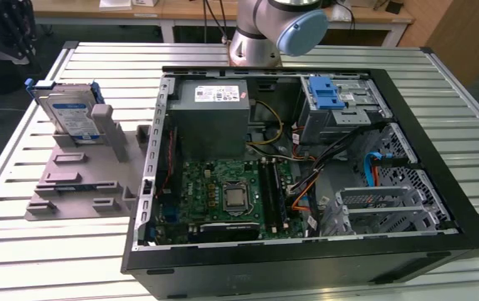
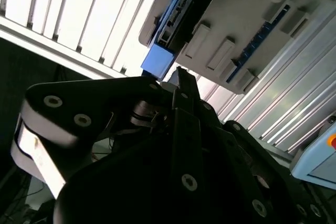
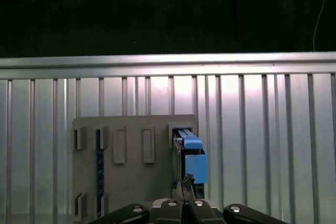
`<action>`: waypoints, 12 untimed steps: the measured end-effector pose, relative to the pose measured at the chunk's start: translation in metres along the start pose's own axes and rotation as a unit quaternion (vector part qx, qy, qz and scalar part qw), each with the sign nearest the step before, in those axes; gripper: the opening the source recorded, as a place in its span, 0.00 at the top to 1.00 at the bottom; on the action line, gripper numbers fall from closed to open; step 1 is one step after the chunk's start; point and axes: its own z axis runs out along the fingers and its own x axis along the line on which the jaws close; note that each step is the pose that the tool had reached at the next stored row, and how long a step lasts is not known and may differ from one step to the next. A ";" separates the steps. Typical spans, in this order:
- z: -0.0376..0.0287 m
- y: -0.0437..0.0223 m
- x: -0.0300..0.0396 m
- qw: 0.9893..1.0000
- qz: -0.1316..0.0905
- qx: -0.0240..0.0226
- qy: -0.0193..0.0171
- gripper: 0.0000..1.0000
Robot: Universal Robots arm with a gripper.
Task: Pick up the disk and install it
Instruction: 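Pick up the disk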
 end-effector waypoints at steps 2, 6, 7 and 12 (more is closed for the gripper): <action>0.0001 0.0000 0.0000 1.000 -0.012 0.001 0.000 0.89; 0.0005 -0.0001 -0.0001 1.000 -0.020 0.005 0.000 0.89; 0.0005 -0.0001 -0.0001 1.000 -0.020 0.005 0.000 0.89; 0.0005 0.0000 -0.0001 1.000 -0.020 0.005 0.001 0.89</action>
